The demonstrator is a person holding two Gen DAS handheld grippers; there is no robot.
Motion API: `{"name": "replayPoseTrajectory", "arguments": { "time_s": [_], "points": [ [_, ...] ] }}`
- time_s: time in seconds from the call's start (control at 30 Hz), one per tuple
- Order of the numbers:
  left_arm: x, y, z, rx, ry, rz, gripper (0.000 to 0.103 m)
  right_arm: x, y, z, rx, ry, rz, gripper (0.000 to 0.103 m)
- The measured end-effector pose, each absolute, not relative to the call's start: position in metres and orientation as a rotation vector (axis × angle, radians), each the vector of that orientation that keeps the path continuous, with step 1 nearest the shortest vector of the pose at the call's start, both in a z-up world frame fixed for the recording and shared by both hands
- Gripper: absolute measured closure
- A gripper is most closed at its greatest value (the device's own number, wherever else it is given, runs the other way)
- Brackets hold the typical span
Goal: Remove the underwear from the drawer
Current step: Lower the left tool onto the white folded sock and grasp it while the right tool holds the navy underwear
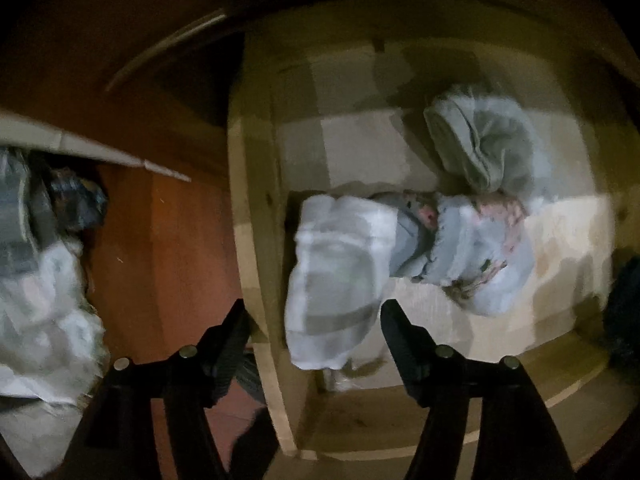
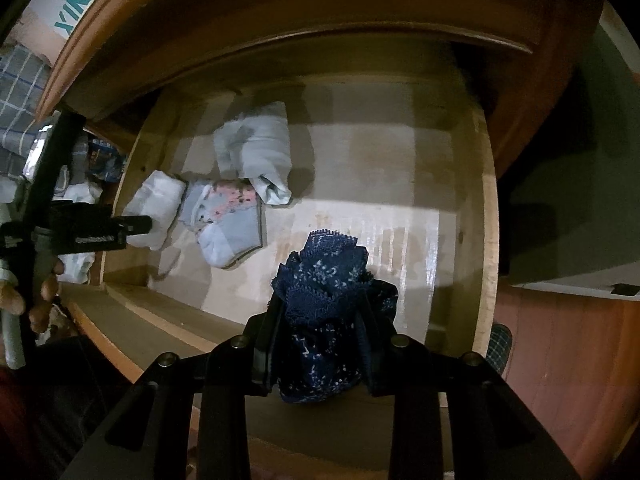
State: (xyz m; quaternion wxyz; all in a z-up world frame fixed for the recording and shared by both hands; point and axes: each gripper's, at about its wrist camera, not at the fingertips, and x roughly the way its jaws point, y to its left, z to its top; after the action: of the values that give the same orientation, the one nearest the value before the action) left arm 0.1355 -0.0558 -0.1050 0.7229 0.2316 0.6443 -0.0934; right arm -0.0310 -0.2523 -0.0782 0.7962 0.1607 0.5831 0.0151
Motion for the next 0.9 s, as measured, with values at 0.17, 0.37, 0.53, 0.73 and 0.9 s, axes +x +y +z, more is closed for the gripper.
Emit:
{"name": "replayPoseTrajectory", "arguments": {
  "time_s": [0.17, 0.37, 0.53, 0.73, 0.9],
  "points": [
    [0.123, -0.065, -0.091, 0.568, 1.366, -0.213, 0.035, -0.031, -0.253, -0.079, 0.35, 1.255, 0.037, 0.073],
    [0.119, -0.077, -0.074, 0.495, 1.304, -0.29, 0.035, -0.029, -0.251, -0.081, 0.348, 1.265, 0.047, 0.073],
    [0.116, -0.083, -0.073, 0.566, 1.234, -0.285, 0.035, -0.03, -0.251, -0.08, 0.35, 1.26, 0.05, 0.072],
    [0.112, -0.081, -0.087, 0.636, 1.269, -0.296, 0.035, -0.031, -0.252, -0.08, 0.365, 1.257, 0.045, 0.072],
    [0.118, -0.084, -0.104, 0.651, 1.311, -0.29, 0.035, -0.031, -0.252, -0.079, 0.362, 1.254, 0.052, 0.071]
  ]
}}
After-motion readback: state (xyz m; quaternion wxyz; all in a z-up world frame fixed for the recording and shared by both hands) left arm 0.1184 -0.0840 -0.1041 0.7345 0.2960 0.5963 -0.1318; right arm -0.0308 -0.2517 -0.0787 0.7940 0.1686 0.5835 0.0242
